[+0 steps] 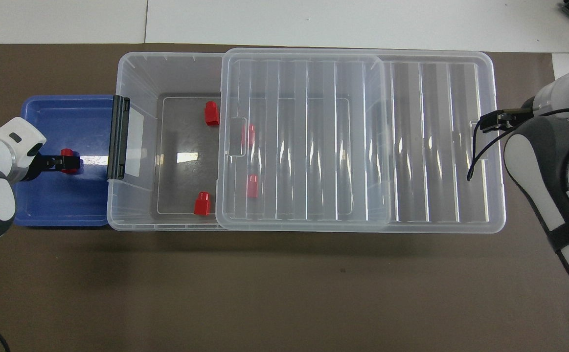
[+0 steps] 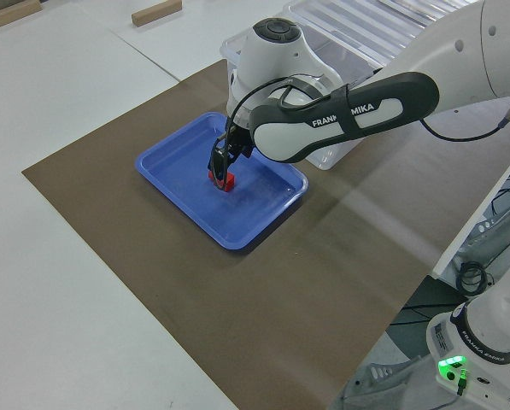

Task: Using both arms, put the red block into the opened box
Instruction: 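Grasp the red block with the left gripper while the right gripper withdraws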

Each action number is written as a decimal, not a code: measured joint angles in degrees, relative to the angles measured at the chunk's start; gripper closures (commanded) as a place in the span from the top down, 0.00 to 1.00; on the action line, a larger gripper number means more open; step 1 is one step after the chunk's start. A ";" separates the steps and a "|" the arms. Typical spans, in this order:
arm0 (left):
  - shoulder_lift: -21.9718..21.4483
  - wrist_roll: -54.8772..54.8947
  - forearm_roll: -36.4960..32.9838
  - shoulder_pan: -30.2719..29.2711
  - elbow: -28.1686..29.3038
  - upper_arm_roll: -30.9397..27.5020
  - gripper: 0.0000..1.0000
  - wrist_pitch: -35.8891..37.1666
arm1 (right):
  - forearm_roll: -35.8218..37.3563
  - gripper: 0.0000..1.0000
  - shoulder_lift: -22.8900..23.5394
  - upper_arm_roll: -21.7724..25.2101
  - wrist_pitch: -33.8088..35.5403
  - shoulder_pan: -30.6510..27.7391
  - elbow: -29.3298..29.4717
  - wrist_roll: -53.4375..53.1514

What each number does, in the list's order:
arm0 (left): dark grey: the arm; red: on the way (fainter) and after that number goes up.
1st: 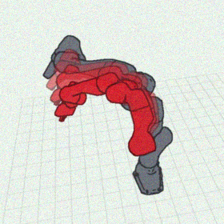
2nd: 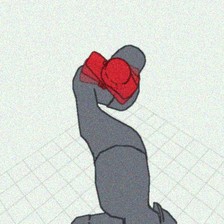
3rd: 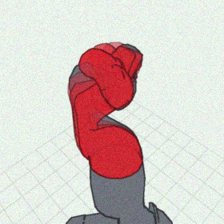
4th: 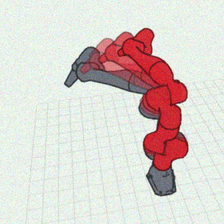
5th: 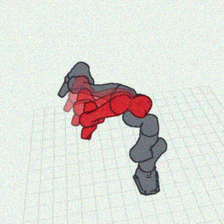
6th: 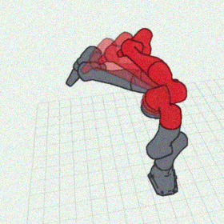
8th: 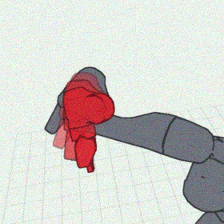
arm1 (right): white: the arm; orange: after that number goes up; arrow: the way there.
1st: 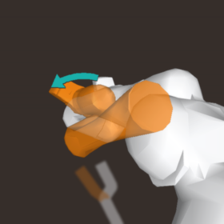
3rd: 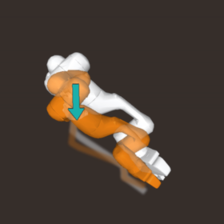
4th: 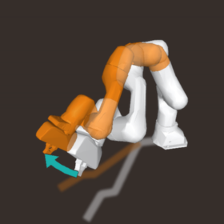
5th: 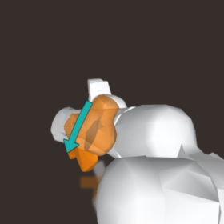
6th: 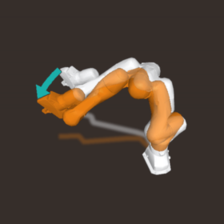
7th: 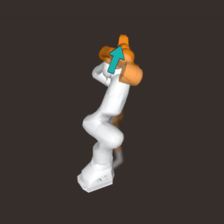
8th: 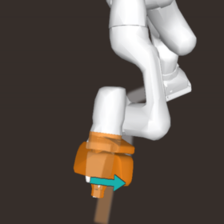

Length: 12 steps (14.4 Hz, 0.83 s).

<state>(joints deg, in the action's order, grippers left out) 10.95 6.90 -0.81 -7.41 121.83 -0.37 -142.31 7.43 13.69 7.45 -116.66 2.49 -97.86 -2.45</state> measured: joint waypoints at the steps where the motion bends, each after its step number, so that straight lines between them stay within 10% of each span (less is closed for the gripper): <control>1: 1.05 0.00 0.00 -0.21 0.00 0.01 1.00 -0.79 | 0.29 1.00 -0.06 0.00 0.13 0.01 0.01 0.00; 7: 3.54 0.00 0.00 -0.62 -0.01 0.02 0.91 -3.08 | 0.09 1.00 -0.97 -0.46 2.37 0.82 1.14 -1.04; 10: 3.74 0.00 0.00 -0.62 -0.01 0.02 0.17 -3.48 | -2.43 1.00 -4.36 -0.85 6.04 2.43 2.14 -5.08; 12: 3.83 0.00 0.00 -0.62 -0.11 0.02 0.00 -3.56 | -4.05 1.00 -7.90 -0.94 10.14 2.59 2.51 -7.07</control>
<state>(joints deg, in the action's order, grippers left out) 14.78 6.90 -0.81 -8.04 121.72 -0.35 -145.87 3.38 5.79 6.51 -106.51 5.08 -95.34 -9.52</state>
